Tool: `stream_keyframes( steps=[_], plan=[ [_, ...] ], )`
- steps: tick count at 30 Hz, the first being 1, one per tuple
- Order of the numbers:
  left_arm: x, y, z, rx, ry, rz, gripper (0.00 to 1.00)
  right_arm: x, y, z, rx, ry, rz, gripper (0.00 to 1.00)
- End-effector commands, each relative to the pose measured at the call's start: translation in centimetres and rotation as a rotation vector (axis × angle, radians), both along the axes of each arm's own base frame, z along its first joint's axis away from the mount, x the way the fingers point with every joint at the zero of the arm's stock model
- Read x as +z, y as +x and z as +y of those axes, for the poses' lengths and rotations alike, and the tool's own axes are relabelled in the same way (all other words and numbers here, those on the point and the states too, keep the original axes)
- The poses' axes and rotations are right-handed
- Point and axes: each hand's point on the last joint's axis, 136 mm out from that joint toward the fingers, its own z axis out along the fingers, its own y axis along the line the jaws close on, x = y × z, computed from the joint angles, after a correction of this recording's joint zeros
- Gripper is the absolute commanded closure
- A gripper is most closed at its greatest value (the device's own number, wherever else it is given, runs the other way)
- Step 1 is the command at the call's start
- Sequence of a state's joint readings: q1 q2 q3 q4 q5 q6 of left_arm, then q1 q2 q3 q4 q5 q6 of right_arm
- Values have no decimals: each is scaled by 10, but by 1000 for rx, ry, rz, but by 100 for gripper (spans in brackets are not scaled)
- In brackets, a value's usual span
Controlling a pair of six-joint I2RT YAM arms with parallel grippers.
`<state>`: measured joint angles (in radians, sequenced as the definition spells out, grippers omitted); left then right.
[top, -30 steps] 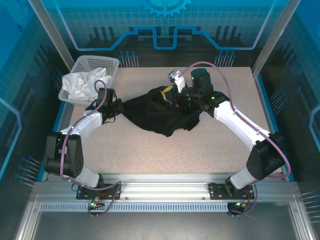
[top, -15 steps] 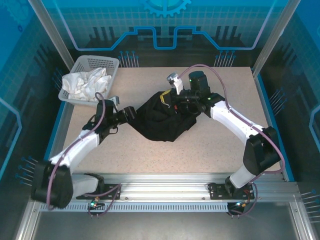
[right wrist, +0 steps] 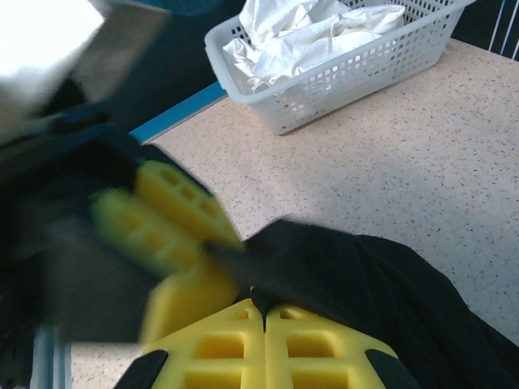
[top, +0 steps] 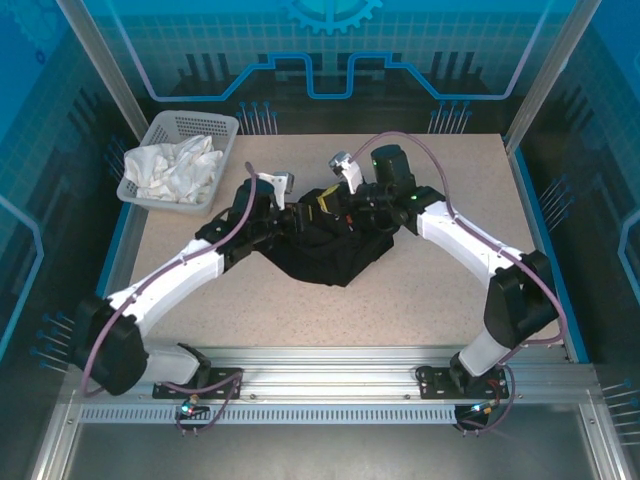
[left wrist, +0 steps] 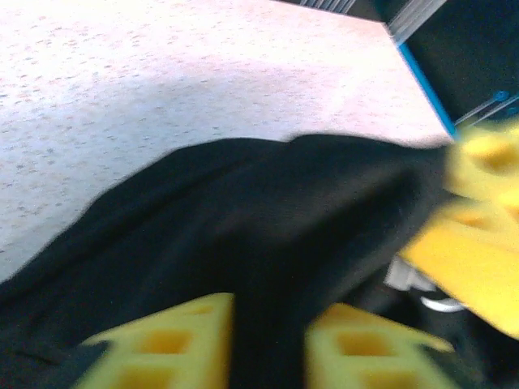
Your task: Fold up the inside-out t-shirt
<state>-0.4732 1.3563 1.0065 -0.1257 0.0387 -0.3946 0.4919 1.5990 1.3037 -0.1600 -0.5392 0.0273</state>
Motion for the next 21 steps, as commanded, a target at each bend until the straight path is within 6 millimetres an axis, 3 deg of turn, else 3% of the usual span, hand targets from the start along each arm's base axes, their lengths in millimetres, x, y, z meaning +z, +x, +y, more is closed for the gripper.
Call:
stream_keyframes(
  steps=[1, 4, 7, 10, 15, 17, 21],
  plan=[
    [-5, 21, 31, 100, 16, 36, 95, 75, -23, -15, 94, 126, -167, 100],
    [-6, 40, 59, 211, -68, 70, 100, 106, -44, -22, 190, 232, -240, 100],
    [-11, 50, 73, 264, -137, 108, 100, 123, -49, -28, 210, 297, -289, 100],
    [-19, 47, 64, 219, -169, 128, 100, 125, -38, -31, 155, 333, -305, 100],
    [-22, 32, 50, 143, -179, 83, 100, 108, -3, -27, 4, 313, -220, 100],
    [-29, 30, 69, 218, -117, 79, 100, 114, 1, -34, -21, 314, -234, 100],
    [-43, 26, 133, 461, -81, 108, 100, 145, -5, -62, -47, 377, -322, 100]
  ],
)
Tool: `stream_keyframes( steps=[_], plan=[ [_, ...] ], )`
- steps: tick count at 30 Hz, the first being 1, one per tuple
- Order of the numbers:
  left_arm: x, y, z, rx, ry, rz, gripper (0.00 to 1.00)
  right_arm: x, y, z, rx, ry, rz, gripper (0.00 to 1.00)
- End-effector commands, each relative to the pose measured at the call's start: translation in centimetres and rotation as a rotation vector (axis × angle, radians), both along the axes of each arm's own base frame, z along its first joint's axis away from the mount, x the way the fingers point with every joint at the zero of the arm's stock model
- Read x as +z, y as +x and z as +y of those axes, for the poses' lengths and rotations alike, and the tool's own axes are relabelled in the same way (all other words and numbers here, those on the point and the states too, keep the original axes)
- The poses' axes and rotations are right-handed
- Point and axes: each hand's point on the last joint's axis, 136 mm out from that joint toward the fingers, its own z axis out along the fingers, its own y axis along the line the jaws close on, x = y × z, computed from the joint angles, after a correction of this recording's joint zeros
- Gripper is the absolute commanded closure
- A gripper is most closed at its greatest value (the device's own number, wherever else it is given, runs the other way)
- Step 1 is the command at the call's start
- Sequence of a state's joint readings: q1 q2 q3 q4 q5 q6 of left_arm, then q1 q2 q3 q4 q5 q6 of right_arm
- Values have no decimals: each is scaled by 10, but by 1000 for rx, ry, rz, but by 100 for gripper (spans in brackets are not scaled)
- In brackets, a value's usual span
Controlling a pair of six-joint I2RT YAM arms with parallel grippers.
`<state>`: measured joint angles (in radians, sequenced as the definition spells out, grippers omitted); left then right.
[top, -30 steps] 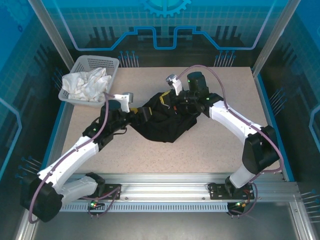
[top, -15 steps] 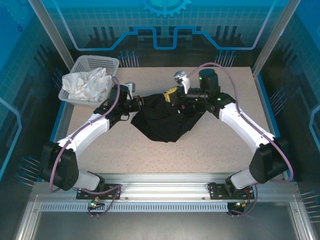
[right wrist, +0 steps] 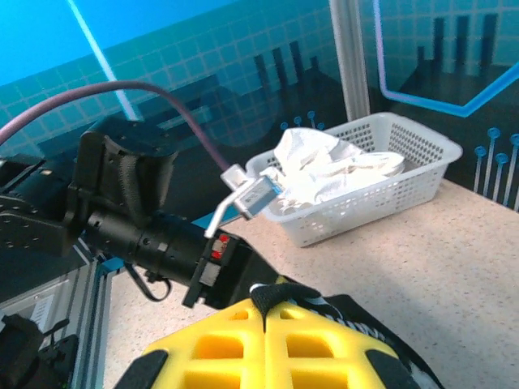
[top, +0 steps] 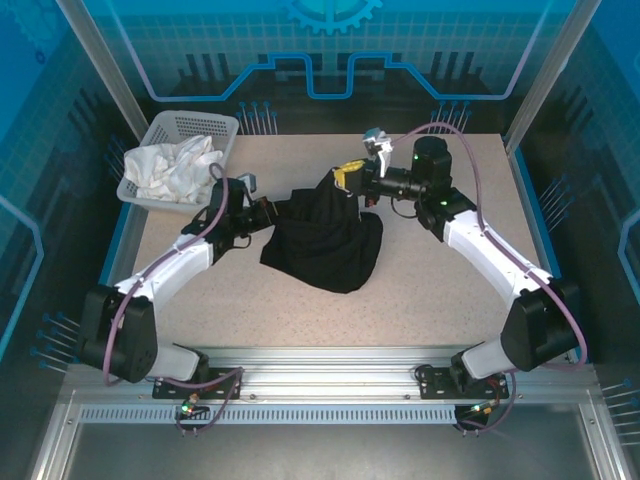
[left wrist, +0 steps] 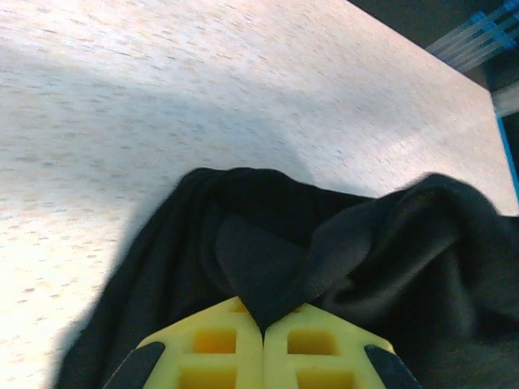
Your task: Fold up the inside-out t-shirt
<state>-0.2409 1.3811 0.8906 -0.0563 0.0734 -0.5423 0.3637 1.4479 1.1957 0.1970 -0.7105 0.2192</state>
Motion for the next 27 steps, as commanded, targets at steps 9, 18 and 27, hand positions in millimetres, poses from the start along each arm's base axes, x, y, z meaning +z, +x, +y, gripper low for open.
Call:
stream_keyframes(
  steps=[9, 18, 27],
  plan=[
    [-59, -17, 52, 176, 25, 122, 100, -14, -23, -24, 16, 18, -66, 100],
    [-56, -42, 25, -12, 90, 92, 57, -91, -50, -22, 42, -73, 112, 100],
    [-17, -76, -70, -365, 84, -55, 50, -104, -53, -29, -6, -113, 152, 100]
  ],
)
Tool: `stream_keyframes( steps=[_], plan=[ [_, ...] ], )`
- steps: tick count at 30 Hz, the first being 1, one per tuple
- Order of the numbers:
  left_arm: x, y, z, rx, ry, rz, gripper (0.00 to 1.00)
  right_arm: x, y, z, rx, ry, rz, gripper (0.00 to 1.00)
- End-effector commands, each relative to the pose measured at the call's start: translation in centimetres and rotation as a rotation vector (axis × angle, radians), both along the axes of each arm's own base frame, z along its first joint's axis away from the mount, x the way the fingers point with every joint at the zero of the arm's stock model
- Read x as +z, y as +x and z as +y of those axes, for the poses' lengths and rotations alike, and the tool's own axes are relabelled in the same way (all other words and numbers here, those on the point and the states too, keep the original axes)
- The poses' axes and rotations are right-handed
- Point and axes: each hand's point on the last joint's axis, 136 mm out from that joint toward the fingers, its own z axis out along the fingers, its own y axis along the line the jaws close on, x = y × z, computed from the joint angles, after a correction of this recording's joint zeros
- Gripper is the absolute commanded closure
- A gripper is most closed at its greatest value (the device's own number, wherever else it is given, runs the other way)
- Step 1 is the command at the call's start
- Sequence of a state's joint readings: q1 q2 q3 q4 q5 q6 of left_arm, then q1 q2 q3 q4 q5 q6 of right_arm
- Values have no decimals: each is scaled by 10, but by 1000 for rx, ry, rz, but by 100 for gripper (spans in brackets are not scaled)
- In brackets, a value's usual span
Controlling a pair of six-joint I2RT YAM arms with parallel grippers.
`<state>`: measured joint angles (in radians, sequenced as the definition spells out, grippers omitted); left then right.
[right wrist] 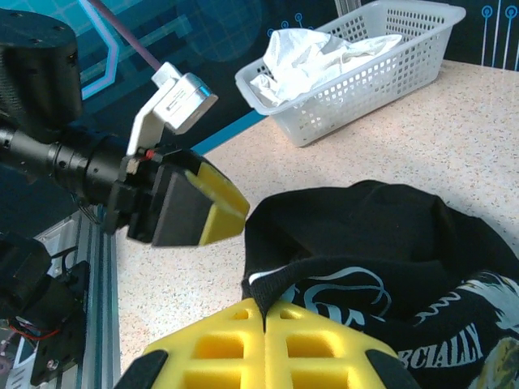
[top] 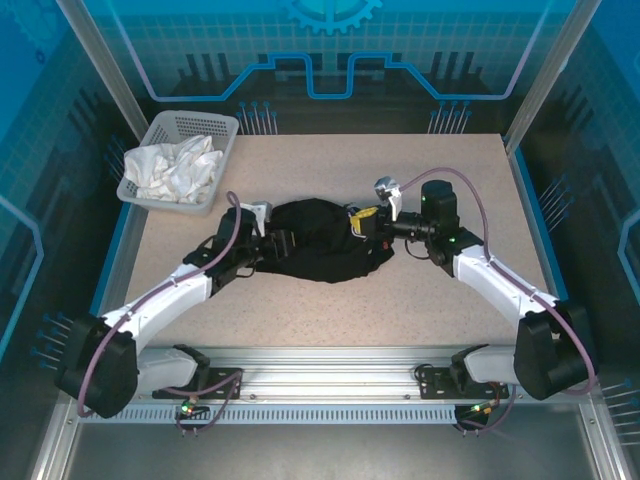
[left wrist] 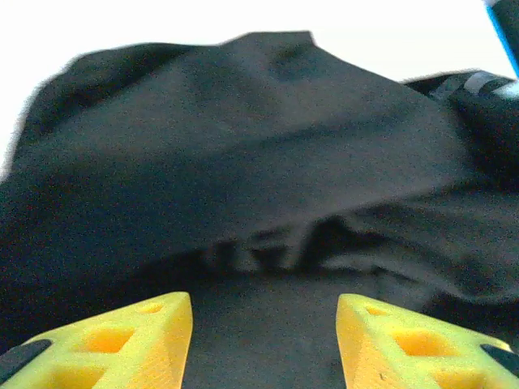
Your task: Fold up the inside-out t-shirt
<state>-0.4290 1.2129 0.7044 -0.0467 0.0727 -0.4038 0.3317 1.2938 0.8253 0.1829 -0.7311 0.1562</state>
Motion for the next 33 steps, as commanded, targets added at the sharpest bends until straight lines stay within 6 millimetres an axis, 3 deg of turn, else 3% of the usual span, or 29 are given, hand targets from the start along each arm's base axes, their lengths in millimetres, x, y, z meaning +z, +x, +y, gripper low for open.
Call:
stream_keyframes(
  steps=[1, 10, 12, 15, 17, 18, 22, 24, 26, 30, 33],
  plan=[
    [-2, -5, -25, -119, -23, 13, 50, 1, -3, -1, -5, -15, -8, 100],
    [-19, 34, -48, -144, 12, 54, 57, 3, -3, 0, -5, -13, -10, 100],
    [-24, 43, -53, -152, 19, 62, 65, 2, -3, 0, -9, -14, -9, 100],
    [-24, 52, -59, -172, 29, 73, 88, 10, -1, -4, -28, -20, -31, 100],
    [-2, 54, -63, -194, 15, 36, 100, 26, 0, -10, -51, -23, -63, 100],
    [15, 54, -62, -198, 4, 4, 100, 45, 3, -13, -70, -16, -101, 100],
    [123, 34, -57, -202, -170, -208, 100, 99, -1, -30, -155, 10, -228, 100],
    [174, 19, -50, -190, -300, -315, 100, 112, -3, -35, -195, -5, -279, 100],
    [212, 6, -41, -188, -400, -384, 100, 120, -6, -39, -225, -37, -337, 100],
    [244, 1, -20, -153, -480, -415, 100, 123, -5, -42, -251, -57, -372, 100],
    [241, 3, -12, -126, -438, -408, 100, 126, -4, -34, -214, -28, -356, 100]
  ],
)
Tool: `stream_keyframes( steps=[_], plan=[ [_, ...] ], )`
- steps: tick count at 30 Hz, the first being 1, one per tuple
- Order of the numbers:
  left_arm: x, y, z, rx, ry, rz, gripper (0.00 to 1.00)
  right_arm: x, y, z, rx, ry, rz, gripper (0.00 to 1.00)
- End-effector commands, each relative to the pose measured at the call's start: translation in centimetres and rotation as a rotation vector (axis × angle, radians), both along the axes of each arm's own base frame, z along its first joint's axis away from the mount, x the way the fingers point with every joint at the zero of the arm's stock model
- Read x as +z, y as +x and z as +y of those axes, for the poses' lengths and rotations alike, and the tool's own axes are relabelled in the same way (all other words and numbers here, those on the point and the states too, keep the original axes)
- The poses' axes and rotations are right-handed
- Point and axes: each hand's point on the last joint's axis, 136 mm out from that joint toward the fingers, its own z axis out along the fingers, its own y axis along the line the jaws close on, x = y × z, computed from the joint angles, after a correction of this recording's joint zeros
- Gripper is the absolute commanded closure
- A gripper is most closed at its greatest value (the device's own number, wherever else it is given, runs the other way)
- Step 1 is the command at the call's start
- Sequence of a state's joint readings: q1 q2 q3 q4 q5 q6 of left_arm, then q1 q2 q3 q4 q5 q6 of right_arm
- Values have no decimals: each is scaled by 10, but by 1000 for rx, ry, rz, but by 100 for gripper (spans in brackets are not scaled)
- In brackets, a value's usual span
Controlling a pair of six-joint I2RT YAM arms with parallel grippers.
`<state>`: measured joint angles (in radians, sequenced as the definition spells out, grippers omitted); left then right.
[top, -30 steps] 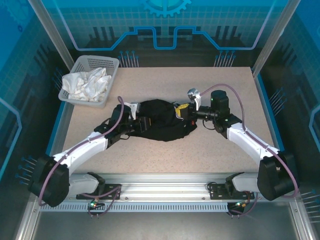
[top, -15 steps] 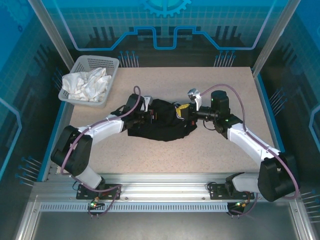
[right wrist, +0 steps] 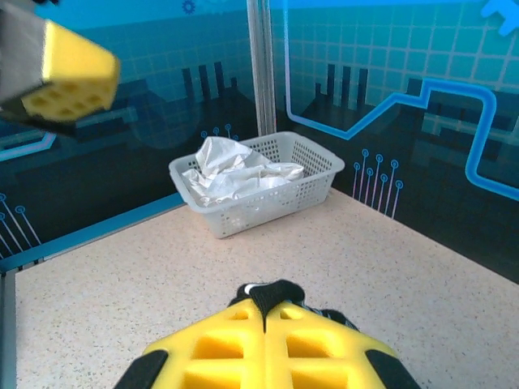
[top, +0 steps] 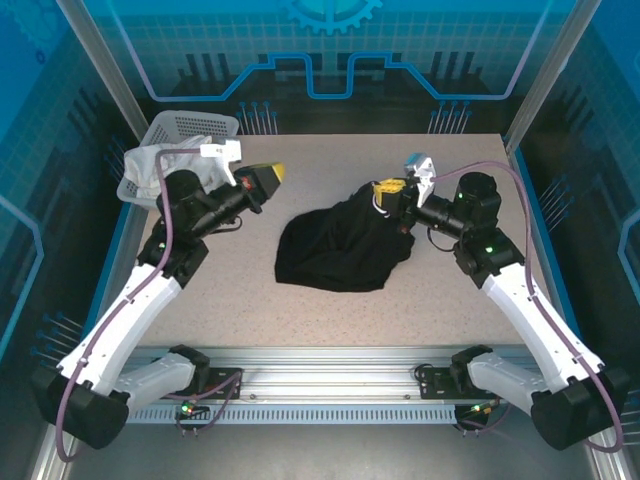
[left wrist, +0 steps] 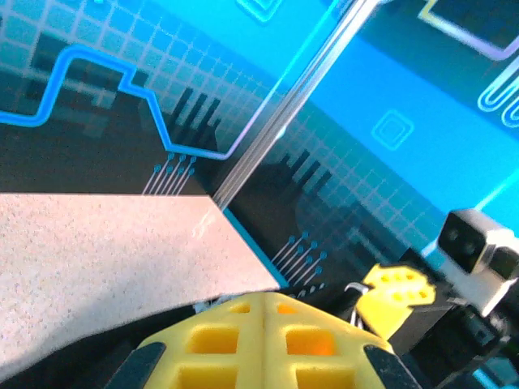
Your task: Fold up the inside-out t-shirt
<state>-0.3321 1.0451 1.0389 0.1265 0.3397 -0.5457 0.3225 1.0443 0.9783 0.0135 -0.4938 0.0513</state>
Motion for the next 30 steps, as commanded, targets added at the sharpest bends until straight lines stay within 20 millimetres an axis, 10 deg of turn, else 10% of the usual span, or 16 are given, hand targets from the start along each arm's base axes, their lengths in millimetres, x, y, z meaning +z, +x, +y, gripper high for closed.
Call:
stream_keyframes(
  steps=[1, 4, 10, 20, 30],
  plan=[
    [-30, 7, -5, -17, 36, 123, 100, 14, 3, 8, 25, 13, -21, 100],
    [-80, 6, -25, -63, 129, 228, 100, 15, 8, 11, 26, 23, -6, 100],
    [-177, -20, -77, -183, 278, 380, 61, 3, 15, 11, 6, 11, 32, 100],
    [-247, 5, -82, -103, 522, 435, 43, -2, 14, 10, 4, -16, 39, 100],
    [-269, 30, -82, -90, 519, 483, 96, 2, 12, 2, -11, -30, 21, 100]
  ],
)
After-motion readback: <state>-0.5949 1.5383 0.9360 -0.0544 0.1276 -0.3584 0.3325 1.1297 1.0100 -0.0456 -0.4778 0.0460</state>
